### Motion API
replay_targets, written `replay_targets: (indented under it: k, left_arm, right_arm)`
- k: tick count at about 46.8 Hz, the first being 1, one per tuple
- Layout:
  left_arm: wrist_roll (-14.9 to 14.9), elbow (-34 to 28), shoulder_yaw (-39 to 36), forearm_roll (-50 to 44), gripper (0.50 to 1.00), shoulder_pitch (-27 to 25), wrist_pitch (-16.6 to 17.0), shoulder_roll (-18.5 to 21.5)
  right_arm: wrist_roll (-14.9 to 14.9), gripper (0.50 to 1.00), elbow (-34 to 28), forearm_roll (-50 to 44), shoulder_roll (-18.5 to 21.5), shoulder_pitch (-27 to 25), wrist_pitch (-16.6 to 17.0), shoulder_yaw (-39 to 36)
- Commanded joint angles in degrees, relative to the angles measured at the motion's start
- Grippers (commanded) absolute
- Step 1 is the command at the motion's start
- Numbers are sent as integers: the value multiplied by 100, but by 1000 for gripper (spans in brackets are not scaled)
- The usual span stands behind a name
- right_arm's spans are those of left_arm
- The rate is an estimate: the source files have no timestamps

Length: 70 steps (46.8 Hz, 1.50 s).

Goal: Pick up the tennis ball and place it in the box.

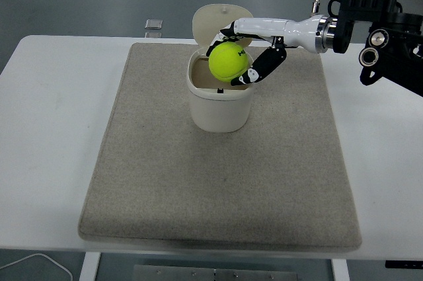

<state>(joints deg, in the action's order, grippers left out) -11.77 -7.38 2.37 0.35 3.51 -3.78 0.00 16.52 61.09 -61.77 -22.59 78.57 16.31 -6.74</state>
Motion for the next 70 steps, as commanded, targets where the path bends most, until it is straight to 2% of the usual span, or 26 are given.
replay_targets:
  k: [1,17,21,27,37,50,57,70]
  left_arm:
    - [0,0,0,0,990,0,0,0]
    - [0,0,0,0,992,0,0,0]
    - [0,0,0,0,992,0,0,0]
    - [0,0,0,0,992,0,0,0]
    - [0,0,0,0,992,0,0,0]
    - [0,0,0,0,992,0,0,0]
    - [8,0,0,0,990,0,0,0]
    - [0,0,0,0,992,0,0,0]
  right_arm:
    - [0,858,0,-28,0,-17,4,15]
    - [9,860,17,42,-105,10,179,15]
    - [9,860,53,208,-219,18,530,-55]
    - [0,860,88,981,-448,115,1172,-73]
    - [-97,860,105,1413,-923,142,1858,-82]
    - [-184,860,105,1606,-1433,133,1869,-213]
    - [-299,860,97,1703,-1556,124,1869,-196]
    - [-299,860,-70,1721,-1696,10,1869,-196]
